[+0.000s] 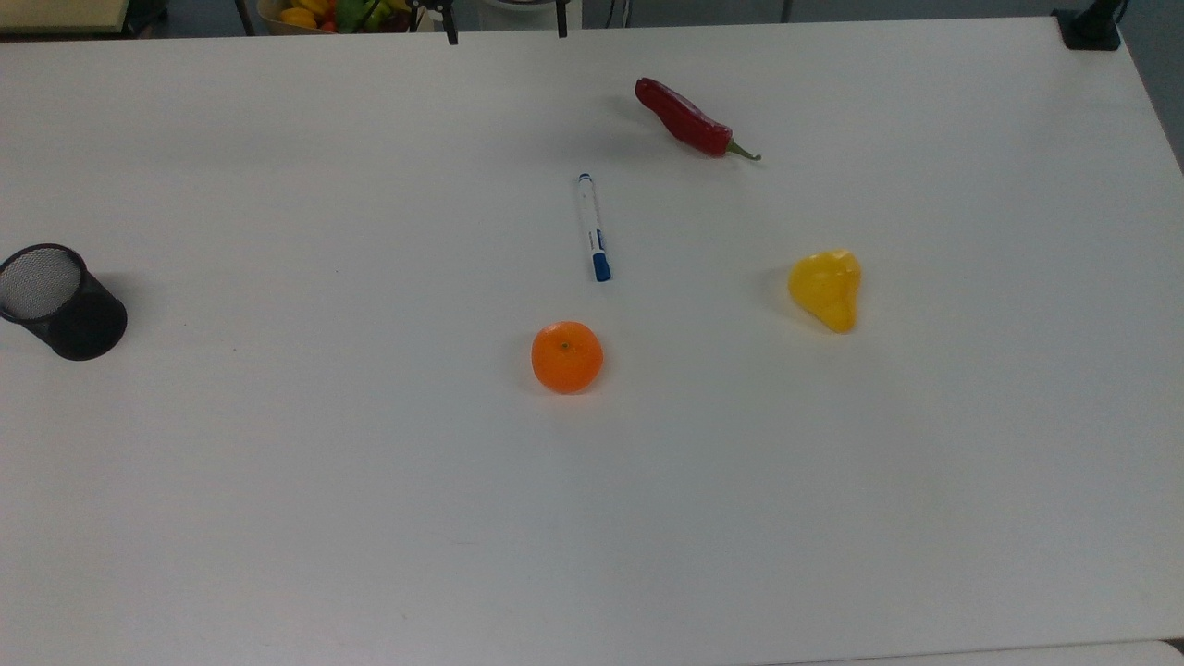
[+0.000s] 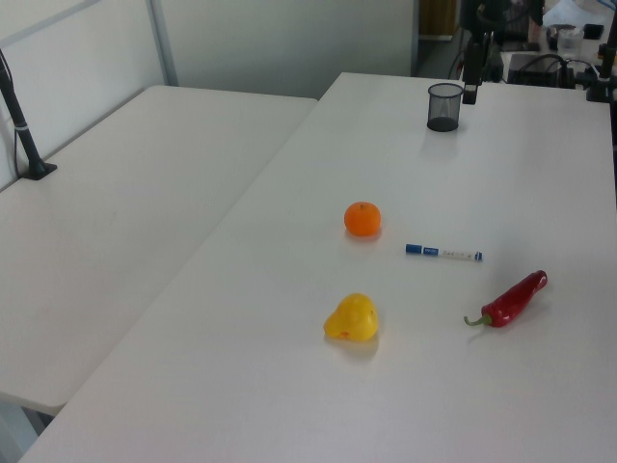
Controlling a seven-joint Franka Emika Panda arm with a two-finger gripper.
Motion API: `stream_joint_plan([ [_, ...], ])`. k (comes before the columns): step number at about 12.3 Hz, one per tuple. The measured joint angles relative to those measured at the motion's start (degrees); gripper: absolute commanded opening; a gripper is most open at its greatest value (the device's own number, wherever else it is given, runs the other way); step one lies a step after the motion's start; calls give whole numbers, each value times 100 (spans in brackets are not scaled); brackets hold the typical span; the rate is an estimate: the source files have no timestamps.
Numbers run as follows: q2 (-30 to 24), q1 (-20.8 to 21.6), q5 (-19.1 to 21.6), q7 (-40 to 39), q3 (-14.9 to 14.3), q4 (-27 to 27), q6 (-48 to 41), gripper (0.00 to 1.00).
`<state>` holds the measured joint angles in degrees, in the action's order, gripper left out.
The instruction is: Place marker
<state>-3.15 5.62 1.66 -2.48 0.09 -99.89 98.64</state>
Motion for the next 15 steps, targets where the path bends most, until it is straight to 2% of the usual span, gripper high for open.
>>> stream_joint_plan([
  [11,8,-9,0,0,-42,-24,0,100],
  [15,60,190,0,3,-25,-523,630,100],
])
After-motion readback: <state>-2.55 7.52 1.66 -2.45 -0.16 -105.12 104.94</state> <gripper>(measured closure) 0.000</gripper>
